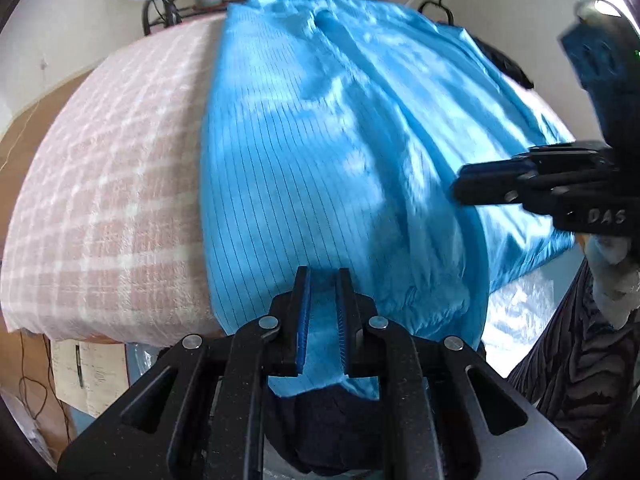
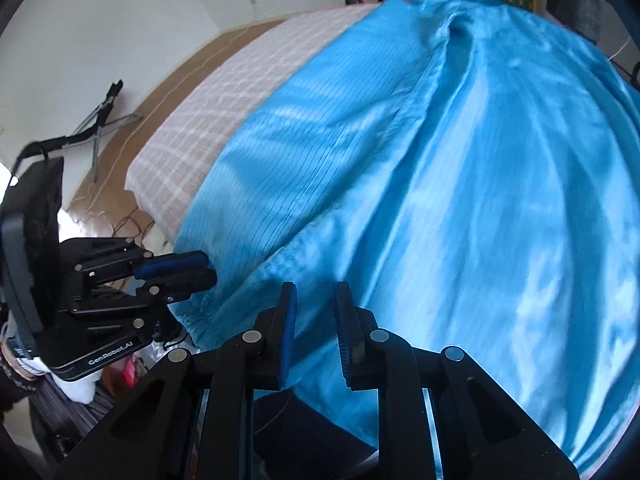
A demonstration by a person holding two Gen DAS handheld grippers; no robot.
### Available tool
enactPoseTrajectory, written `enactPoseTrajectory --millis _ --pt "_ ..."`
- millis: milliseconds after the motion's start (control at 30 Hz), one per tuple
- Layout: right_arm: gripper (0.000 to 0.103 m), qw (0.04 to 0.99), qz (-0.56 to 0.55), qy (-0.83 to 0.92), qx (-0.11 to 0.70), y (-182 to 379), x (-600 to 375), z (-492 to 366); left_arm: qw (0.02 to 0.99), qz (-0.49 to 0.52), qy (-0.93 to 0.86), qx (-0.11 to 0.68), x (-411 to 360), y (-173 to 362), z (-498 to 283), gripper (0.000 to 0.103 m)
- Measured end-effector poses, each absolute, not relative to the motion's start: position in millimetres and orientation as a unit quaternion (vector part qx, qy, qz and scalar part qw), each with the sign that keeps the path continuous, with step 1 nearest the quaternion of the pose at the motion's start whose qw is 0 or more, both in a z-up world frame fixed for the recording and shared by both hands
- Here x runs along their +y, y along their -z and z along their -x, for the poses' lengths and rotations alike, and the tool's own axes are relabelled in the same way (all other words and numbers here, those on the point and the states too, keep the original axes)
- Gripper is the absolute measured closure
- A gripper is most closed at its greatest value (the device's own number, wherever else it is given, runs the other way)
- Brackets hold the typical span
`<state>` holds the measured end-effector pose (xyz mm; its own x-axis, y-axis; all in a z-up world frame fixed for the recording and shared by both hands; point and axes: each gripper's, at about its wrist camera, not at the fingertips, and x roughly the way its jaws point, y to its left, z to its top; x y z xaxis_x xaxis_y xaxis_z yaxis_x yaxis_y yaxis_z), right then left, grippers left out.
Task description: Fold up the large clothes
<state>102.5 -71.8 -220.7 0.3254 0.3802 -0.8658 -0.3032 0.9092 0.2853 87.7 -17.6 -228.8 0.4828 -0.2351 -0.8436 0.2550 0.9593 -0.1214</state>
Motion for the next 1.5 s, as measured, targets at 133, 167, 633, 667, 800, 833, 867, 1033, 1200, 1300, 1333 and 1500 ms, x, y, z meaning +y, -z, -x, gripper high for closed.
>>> enactPoseTrajectory --millis 133,167,633,667,800,833,867,1033,1200,1300,1333,1500 --pt "0.085 0.859 -0.046 -0.173 0.479 182 -101 -90 0.884 0.017 0.137 0.446 -17 200 -79 0.092" --pt "0.085 0.870 -0.060 -0.164 0.460 171 -113 -85 0.888 0.019 0.142 0.436 -19 193 -78 0.092" --pt "0.030 0.910 -0.084 0.028 0.404 119 -293 -35 0.862 0.023 0.267 0.431 -140 180 -77 0.092" --pt "0.030 0.908 -0.096 0.042 0.406 121 -307 -33 0.858 0.024 0.272 0.436 -147 182 -79 0.092" --pt "0.030 0.892 -0.145 0.098 0.418 139 -372 -27 0.852 0.019 0.281 0.442 -163 186 -78 0.092" --pt "0.030 0.886 -0.155 0.113 0.422 145 -384 -27 0.851 0.017 0.282 0.443 -165 186 -79 0.092" --pt "0.030 0.878 -0.170 0.131 0.428 153 -400 -28 0.850 0.014 0.282 0.444 -167 186 -78 0.092" --pt "0.030 0.846 -0.240 0.165 0.447 192 -455 -37 0.850 0.018 0.278 0.447 -165 184 -84 0.092" --pt "0.032 0.838 -0.257 0.140 0.461 211 -458 -52 0.856 0.028 0.263 0.444 -156 181 -89 0.092" --pt "0.054 0.837 -0.228 0.131 0.480 217 -448 -63 0.858 0.033 0.258 0.443 -153 180 -91 0.092" --pt "0.073 0.835 -0.222 0.129 0.487 220 -446 -66 0.858 0.034 0.257 0.443 -153 181 -92 0.092" --pt "0.100 0.837 -0.215 0.123 0.488 217 -436 -67 0.859 0.034 0.253 0.443 -150 182 -91 0.092"
